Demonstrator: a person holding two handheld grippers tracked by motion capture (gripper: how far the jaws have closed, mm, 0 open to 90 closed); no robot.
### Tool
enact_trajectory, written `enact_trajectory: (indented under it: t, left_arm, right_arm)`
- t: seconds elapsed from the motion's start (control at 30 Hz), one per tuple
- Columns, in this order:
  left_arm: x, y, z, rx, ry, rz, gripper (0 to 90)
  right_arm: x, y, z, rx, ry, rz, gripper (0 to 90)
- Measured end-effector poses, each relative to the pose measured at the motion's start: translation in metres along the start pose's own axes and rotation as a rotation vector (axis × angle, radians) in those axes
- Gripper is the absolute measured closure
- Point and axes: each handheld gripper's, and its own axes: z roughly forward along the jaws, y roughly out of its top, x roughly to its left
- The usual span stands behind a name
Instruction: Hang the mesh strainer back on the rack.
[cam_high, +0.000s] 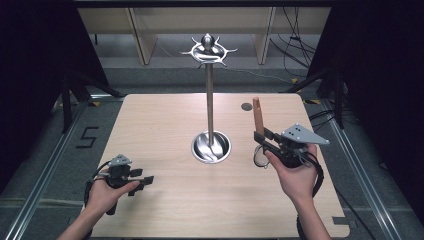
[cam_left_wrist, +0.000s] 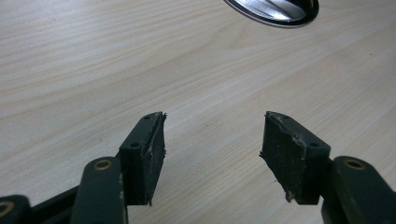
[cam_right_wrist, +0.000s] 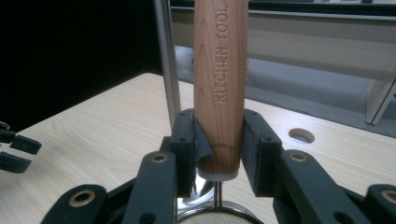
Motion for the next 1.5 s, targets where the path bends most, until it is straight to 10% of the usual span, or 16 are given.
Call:
enact_trajectory:
  t: [1.5]
  left_arm:
    - [0.0, 0.001, 0.002, 0.007, -0.004, 0.007, 38.3]
  right_arm:
    - [0.027, 0.04, 0.008, -0.086, 0.017, -0.017, 69.1]
